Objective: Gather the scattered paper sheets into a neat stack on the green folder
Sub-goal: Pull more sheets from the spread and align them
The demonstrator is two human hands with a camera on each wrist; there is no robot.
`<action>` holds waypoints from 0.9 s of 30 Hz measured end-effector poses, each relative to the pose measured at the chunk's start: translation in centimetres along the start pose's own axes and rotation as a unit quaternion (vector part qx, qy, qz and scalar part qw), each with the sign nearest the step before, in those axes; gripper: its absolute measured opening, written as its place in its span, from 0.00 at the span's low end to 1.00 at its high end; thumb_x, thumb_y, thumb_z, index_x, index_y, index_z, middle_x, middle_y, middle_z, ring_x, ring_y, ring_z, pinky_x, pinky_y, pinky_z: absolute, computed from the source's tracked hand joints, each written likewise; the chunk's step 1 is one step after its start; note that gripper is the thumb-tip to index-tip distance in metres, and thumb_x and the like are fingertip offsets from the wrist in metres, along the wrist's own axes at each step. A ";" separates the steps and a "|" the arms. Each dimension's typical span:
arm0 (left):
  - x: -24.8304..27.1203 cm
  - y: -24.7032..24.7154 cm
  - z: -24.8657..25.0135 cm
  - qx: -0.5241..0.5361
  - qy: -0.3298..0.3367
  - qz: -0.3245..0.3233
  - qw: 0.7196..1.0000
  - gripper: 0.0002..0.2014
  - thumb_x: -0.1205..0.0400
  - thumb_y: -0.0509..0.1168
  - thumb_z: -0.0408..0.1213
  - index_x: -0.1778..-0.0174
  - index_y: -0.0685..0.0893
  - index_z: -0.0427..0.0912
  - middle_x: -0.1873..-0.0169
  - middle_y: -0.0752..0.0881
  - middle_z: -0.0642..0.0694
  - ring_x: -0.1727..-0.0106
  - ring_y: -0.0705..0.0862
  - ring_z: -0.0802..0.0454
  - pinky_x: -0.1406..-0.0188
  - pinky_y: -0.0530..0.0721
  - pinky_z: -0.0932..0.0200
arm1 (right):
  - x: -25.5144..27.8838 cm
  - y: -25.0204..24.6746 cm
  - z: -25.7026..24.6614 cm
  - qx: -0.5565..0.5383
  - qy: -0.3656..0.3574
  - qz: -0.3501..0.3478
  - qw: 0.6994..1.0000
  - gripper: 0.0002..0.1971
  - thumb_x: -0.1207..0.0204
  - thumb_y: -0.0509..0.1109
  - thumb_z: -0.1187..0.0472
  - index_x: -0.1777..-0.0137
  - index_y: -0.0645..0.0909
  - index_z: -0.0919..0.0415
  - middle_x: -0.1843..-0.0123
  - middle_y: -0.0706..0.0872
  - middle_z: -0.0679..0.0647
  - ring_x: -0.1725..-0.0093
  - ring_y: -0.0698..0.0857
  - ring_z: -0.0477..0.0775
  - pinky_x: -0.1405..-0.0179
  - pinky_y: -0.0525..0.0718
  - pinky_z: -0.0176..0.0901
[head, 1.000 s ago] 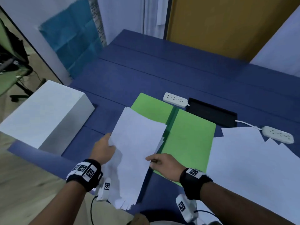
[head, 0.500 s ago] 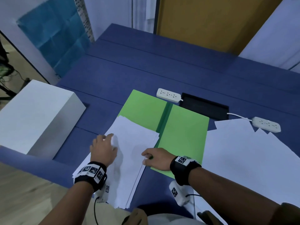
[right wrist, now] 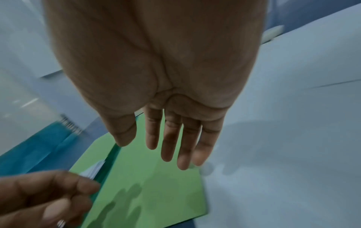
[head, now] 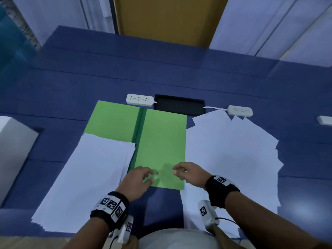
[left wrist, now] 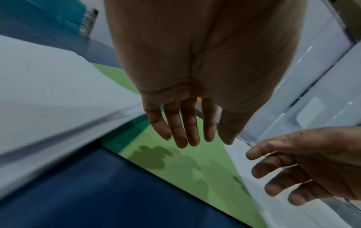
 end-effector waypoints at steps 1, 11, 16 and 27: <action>-0.5 0.9 1.0 -0.005 0.006 -0.017 1.000 0.13 0.15 0.71 0.47 0.36 0.87 0.52 0.48 0.86 0.53 0.49 0.86 0.57 0.43 0.85 0.56 | 1.0 -1.1 1.8 -0.033 0.012 0.017 0.999 0.14 0.13 0.71 0.49 0.33 0.86 0.53 0.45 0.90 0.49 0.47 0.91 0.49 0.49 0.85 0.39; -5.2 10.2 12.9 -0.061 0.033 -0.142 0.987 0.17 0.16 0.71 0.47 0.30 0.82 0.53 0.43 0.83 0.53 0.46 0.82 0.55 0.41 0.82 0.60 | 10.1 -12.2 19.4 -0.255 0.114 0.170 0.945 0.07 0.13 0.72 0.53 0.42 0.89 0.53 0.42 0.90 0.55 0.45 0.89 0.57 0.46 0.87 0.48; -9.5 14.6 19.9 -0.061 0.019 -0.140 0.988 0.30 0.16 0.72 0.53 0.20 0.74 0.52 0.31 0.77 0.48 0.35 0.80 0.51 0.32 0.79 0.56 | 12.7 -15.8 26.2 -0.360 0.138 0.251 0.888 0.07 0.11 0.70 0.56 0.37 0.85 0.54 0.34 0.86 0.55 0.35 0.86 0.59 0.31 0.87 0.60; -22.8 18.6 26.1 -0.128 -0.149 -0.034 0.980 0.56 0.27 0.79 0.63 0.11 0.55 0.43 0.20 0.63 0.37 0.20 0.70 0.33 0.23 0.76 0.37 | 11.6 -16.7 31.1 -0.466 0.136 0.196 0.852 0.21 0.14 0.74 0.52 0.24 0.75 0.51 0.29 0.79 0.51 0.31 0.82 0.53 0.28 0.85 0.57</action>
Point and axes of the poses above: each hand's wrist, its own x-axis away from the middle knuckle, its own y-axis out of the palm, z = x × y, the point moved 6 cm from there along -x, towards the middle knuckle
